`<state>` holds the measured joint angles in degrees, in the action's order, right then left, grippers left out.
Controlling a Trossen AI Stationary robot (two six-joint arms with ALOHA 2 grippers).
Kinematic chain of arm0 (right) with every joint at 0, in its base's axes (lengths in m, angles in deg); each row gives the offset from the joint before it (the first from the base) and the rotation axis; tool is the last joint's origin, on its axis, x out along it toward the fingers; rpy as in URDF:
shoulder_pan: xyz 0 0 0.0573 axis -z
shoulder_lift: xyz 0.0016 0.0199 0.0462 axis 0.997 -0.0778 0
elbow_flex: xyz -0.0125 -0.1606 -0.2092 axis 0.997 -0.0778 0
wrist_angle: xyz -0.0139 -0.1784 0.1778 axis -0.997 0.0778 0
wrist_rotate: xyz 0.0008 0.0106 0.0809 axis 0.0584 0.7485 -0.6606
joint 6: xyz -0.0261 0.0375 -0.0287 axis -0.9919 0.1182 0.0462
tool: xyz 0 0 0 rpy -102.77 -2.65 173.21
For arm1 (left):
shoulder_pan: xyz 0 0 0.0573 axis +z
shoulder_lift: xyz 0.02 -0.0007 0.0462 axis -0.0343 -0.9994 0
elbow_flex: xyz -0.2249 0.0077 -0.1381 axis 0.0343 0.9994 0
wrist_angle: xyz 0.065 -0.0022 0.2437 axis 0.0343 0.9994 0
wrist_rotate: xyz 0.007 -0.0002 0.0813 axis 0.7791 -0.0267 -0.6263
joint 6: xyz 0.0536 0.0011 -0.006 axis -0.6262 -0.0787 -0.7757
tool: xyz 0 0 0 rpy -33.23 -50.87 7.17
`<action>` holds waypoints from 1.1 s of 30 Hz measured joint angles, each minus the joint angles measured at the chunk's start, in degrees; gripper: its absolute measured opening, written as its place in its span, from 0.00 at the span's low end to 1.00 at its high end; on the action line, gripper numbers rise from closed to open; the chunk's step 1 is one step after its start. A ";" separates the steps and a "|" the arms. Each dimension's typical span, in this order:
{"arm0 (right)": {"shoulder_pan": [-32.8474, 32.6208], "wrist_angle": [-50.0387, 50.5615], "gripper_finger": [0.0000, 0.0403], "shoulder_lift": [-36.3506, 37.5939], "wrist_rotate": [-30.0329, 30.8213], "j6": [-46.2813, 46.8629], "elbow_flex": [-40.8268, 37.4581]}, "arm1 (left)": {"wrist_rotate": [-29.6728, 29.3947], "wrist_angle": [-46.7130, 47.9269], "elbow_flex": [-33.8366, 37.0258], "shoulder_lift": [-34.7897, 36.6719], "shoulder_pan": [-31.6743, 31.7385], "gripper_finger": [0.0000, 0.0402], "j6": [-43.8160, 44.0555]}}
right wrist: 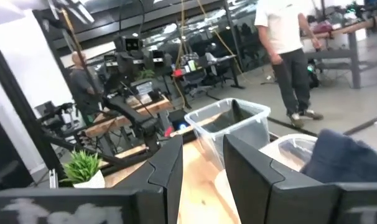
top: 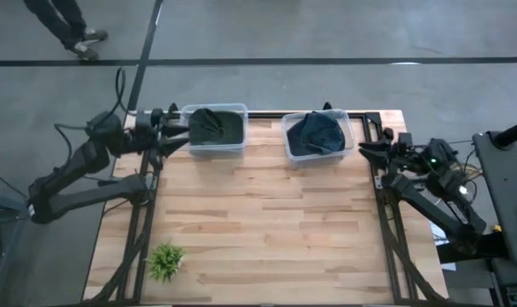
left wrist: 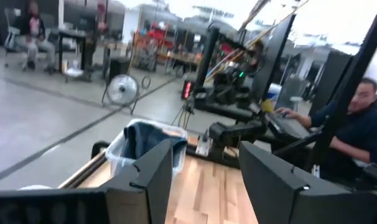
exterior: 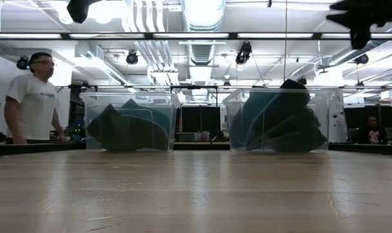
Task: Pick & Place hat
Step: Return to Home Position
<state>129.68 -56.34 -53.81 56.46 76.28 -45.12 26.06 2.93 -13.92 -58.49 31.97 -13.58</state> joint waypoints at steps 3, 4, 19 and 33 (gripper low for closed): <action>0.00 -7.85 0.28 0.05 -1.11 -0.04 -5.08 | 0.00 -4.54 5.46 3.71 -0.07 0.44 1.20; 0.00 -10.46 0.28 0.21 -1.27 -0.22 -6.79 | -0.03 -5.55 7.23 4.83 -0.07 0.44 1.37; 0.07 -13.65 0.28 1.39 15.49 -3.07 -17.99 | -12.38 -5.76 27.39 19.04 -0.07 0.44 6.07; 0.00 -16.51 0.28 0.65 13.61 -4.19 -21.52 | -12.95 -6.15 35.05 22.72 -0.01 0.44 10.16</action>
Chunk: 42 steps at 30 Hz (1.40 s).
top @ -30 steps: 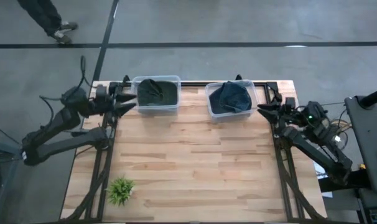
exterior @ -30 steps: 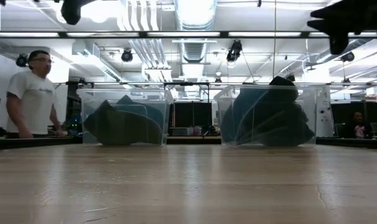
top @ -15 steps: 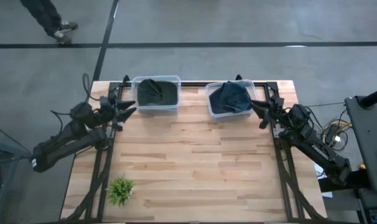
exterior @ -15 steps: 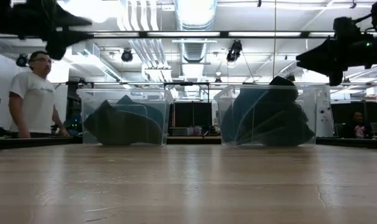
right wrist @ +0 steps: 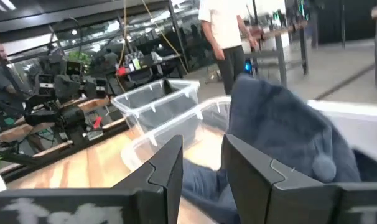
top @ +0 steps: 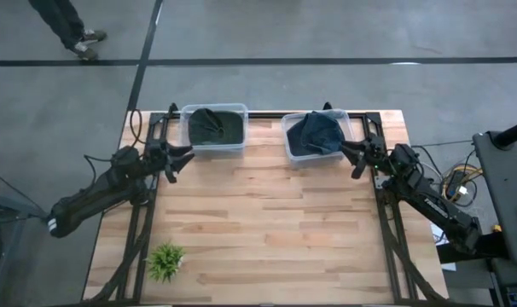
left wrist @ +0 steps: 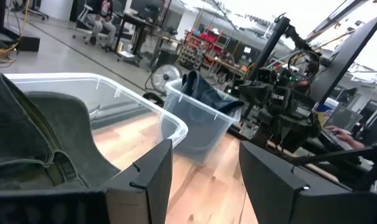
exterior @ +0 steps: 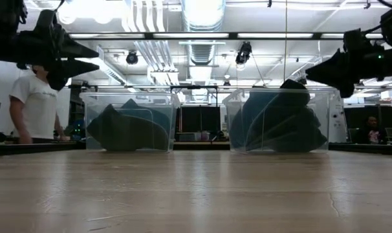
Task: Pick & Place hat
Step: Return to Home Position
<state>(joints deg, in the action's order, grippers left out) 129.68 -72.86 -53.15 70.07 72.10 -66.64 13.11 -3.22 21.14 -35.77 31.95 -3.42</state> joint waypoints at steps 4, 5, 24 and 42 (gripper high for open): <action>0.00 -0.90 0.28 0.00 -0.16 -1.22 0.01 | 0.01 0.16 0.57 0.09 -0.01 0.44 1.87; 0.00 -0.90 0.28 0.00 -0.17 -1.01 0.01 | 0.03 0.22 0.63 0.03 -0.01 0.44 3.02; 0.00 -0.29 0.28 -0.02 -0.38 1.04 0.04 | 21.27 -15.83 5.84 0.40 -0.06 0.44 -1.74; 0.00 -2.23 0.28 -0.06 -0.55 -5.09 0.08 | -7.96 -6.82 8.07 -8.98 -0.17 0.44 -7.24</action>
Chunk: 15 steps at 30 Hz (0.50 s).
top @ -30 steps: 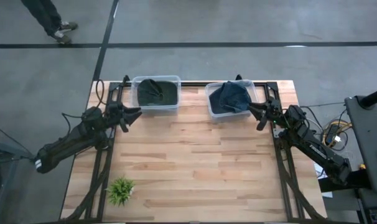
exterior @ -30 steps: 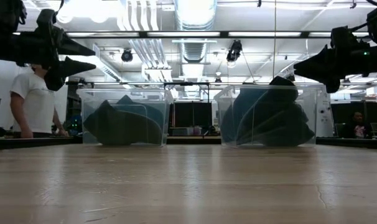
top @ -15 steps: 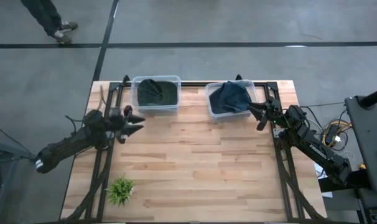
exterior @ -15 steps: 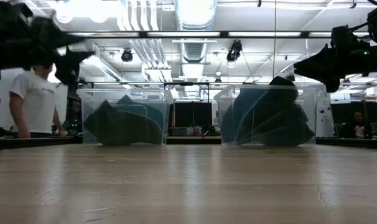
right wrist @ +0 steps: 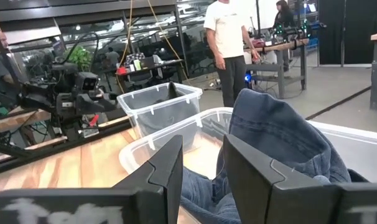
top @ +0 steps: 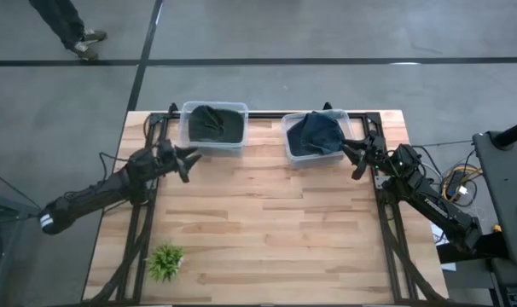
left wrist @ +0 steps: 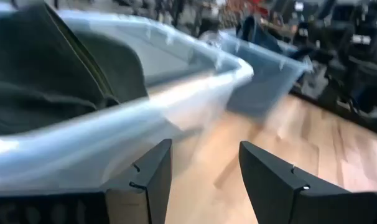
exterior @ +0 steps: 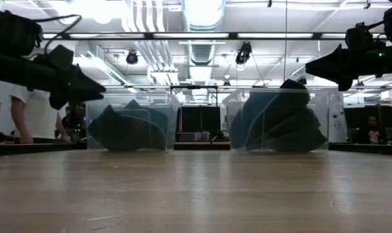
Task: Pick & Place hat
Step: Return to Home Position
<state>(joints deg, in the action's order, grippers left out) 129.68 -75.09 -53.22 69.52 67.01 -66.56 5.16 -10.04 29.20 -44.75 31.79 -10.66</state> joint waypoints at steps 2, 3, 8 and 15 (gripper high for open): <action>0.00 0.02 0.28 0.02 0.00 0.00 0.00 | 1.64 -0.18 0.00 -1.28 -0.02 0.44 -0.09; -0.02 0.02 0.28 0.01 0.00 0.02 0.00 | 2.84 -0.49 0.05 -1.71 -0.04 0.44 -0.10; 0.00 0.20 0.28 -0.02 0.02 0.03 0.00 | 5.45 -2.01 0.11 -2.42 -0.04 0.44 -0.20; 0.00 0.37 0.28 -0.02 0.04 0.02 0.00 | 5.67 -2.87 0.00 -2.38 -0.04 0.44 -0.16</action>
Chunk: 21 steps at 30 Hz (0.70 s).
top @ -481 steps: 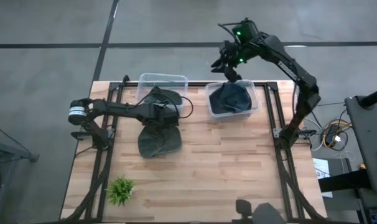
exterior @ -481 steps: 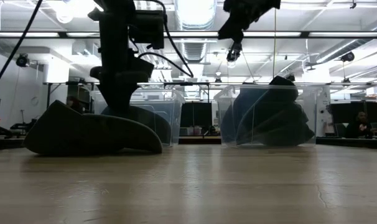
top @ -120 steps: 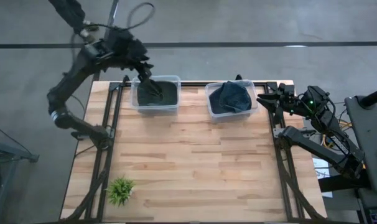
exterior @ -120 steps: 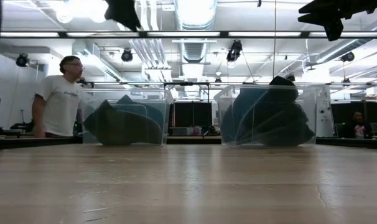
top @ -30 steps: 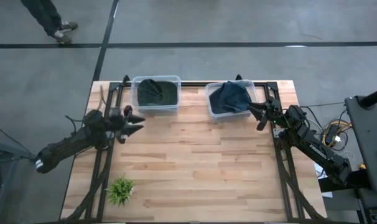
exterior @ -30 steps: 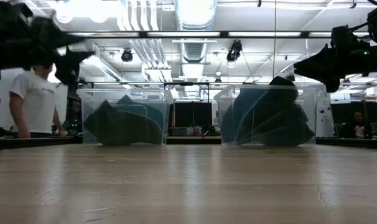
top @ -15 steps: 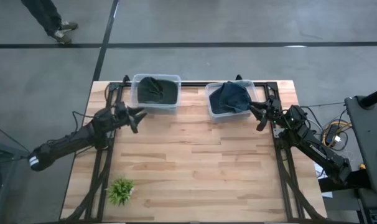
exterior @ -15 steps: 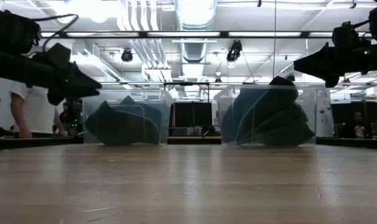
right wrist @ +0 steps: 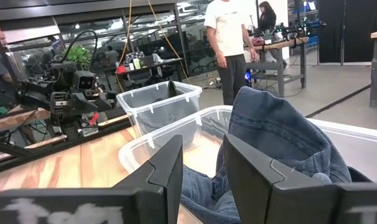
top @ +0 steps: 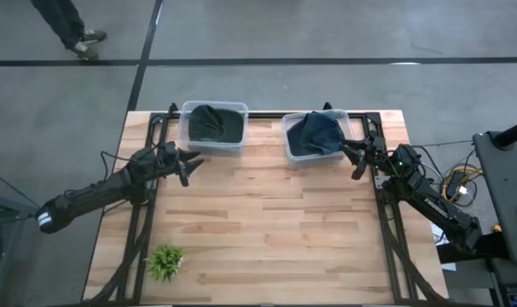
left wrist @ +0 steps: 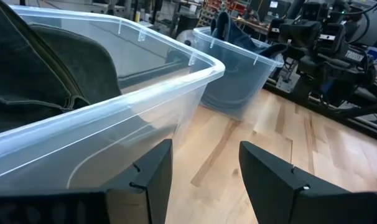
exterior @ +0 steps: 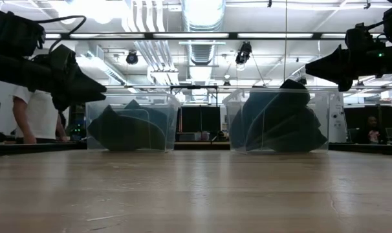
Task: Pick & Place hat
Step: Return to Home Position
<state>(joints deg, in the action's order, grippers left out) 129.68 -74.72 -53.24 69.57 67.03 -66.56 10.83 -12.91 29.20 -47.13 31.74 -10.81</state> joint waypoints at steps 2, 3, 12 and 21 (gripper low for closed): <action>0.00 0.00 0.28 0.00 0.00 0.02 0.00 | -0.04 -0.16 0.00 0.00 0.00 0.44 0.02; 0.00 0.00 0.28 0.00 0.01 0.01 0.00 | -0.04 -0.16 0.00 0.00 0.00 0.44 0.02; 0.00 0.00 0.28 0.00 0.13 0.00 0.00 | -0.09 -0.38 0.00 0.00 0.00 0.44 0.10; 0.00 0.01 0.28 0.09 0.13 0.00 -0.07 | -0.30 1.18 0.09 6.65 0.00 0.44 0.10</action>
<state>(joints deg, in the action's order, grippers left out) 129.68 -74.71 -53.15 69.70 67.03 -66.63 10.53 -11.73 29.29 -40.48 31.74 -10.71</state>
